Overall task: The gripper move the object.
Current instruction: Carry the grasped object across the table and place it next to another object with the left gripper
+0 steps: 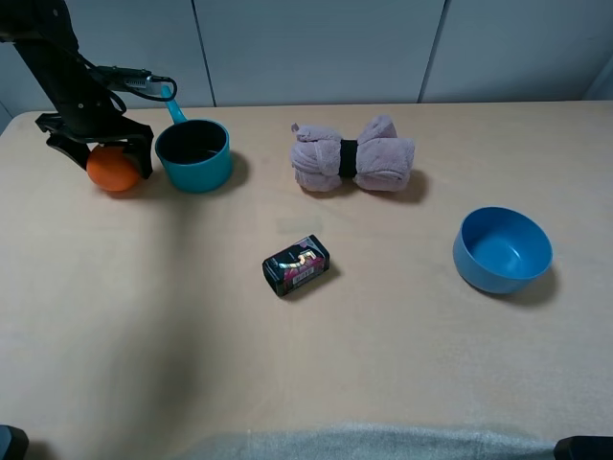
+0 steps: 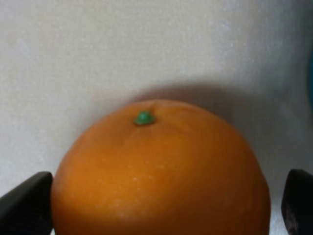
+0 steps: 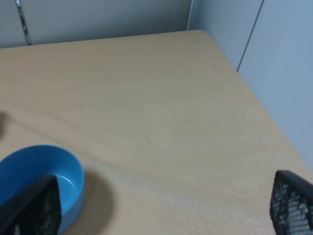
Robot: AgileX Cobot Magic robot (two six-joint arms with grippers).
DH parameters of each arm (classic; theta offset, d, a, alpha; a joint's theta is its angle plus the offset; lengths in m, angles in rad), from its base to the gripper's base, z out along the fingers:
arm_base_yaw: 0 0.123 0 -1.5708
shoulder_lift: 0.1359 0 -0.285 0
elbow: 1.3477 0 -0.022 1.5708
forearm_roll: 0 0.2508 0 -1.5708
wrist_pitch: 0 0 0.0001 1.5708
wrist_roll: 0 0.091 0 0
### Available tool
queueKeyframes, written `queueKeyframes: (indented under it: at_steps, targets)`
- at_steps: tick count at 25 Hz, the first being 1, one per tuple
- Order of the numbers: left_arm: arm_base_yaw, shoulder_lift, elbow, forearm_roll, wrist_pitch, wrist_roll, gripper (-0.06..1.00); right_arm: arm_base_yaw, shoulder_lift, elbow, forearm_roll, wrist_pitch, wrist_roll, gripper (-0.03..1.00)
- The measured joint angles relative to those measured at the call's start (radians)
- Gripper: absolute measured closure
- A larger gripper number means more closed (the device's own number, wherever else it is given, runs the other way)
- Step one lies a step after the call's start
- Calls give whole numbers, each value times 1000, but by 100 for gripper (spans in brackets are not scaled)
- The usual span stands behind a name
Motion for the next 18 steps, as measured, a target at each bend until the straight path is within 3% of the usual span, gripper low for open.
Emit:
queueKeyframes:
  at_steps: [18]
  targets:
    - [0,-6,-10,-18,53,2,-5,0,0,0,0,0,0,32]
